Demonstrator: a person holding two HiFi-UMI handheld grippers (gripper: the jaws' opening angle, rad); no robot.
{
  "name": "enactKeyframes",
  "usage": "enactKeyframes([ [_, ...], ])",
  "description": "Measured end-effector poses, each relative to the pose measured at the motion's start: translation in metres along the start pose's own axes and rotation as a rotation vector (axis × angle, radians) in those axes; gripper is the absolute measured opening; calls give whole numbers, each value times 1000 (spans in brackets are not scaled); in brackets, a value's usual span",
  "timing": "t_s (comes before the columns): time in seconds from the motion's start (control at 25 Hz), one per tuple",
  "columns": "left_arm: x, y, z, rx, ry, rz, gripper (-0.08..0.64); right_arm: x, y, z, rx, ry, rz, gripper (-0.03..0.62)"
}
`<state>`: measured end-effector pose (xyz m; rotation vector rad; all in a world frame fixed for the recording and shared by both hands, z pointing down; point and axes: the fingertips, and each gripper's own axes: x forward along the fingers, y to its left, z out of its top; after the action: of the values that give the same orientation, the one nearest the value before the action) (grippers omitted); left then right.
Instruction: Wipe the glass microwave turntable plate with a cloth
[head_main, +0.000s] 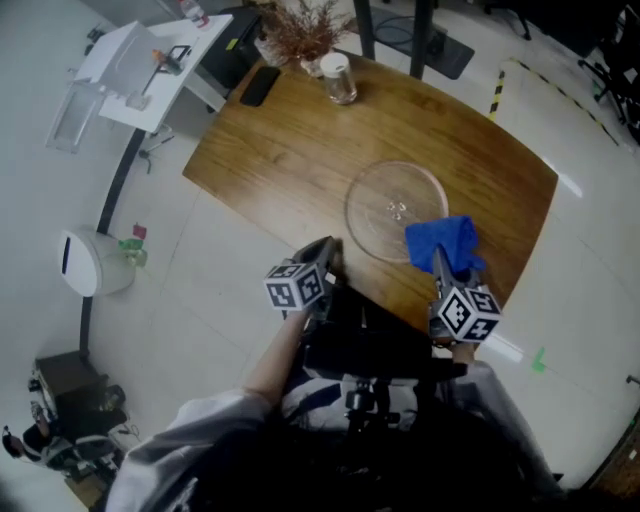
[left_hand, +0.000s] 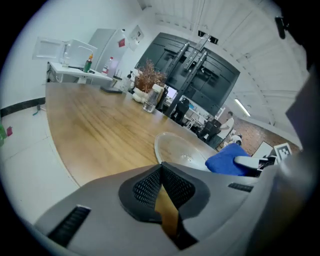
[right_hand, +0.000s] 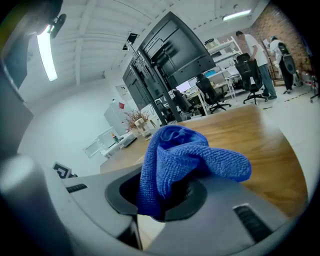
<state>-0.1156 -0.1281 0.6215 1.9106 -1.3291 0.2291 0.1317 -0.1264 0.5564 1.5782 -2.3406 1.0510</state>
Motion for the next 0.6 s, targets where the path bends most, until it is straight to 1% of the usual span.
enactKeyframes([
  [0.12,-23,-5,-2,-14,-47,1,0,3,2,0,-8,-4,20,69],
  [0.36,-53,-6,-15,-22,-64,43,0,-3,16,-3,-50,-10,53,69],
  [0.44,-63,-11,-20,-4,-70,21,0,-7,20,-7,-54,-18,57,69],
  [0.6,-95,-28,-26,24,-118,-58,0,-19,35,-14,-76,-46,59,69],
])
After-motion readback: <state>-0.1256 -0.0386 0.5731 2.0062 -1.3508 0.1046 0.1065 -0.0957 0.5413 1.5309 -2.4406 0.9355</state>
